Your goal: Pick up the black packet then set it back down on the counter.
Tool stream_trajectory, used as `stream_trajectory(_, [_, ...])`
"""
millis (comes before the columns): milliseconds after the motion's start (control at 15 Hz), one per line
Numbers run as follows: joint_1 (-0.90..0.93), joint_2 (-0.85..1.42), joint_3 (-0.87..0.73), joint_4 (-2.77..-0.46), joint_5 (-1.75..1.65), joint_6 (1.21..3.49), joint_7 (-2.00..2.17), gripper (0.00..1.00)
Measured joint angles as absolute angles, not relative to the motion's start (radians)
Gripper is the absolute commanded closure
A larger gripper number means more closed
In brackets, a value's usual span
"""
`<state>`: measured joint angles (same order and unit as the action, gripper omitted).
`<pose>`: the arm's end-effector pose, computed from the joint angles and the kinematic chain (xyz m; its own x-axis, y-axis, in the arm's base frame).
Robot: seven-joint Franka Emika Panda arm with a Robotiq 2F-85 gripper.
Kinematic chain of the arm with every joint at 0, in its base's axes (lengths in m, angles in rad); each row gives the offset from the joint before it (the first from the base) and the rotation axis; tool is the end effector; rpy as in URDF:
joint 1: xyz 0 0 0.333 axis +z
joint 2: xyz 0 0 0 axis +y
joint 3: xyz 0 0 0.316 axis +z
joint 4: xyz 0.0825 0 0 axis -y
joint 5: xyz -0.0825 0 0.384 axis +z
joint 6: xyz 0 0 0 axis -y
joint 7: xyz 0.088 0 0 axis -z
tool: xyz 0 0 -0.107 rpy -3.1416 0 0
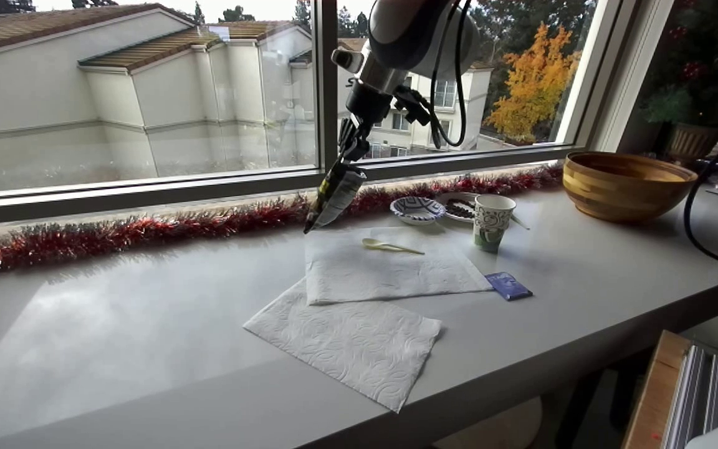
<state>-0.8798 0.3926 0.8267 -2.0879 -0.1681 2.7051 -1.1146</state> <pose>0.6101 -0.0499 0.3305 0.3862 0.8705 0.3052 0.8502 -0.4643 0.2484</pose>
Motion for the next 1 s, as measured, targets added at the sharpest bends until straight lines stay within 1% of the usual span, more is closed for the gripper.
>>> stream_trajectory(400, [-0.438,0.333,0.363,-2.070,-0.330,2.783,-1.108,1.00])
stream_trajectory(667, [-0.161,0.336,0.069,-2.069,-0.554,2.885,-1.020,1.00])
stream_trajectory(867, [-0.031,0.345,-0.082,-2.067,-0.758,2.960,-0.830,1.00])
stream_trajectory(1000, [0.022,0.352,-0.136,-2.067,-0.814,2.970,-0.730,1.00])
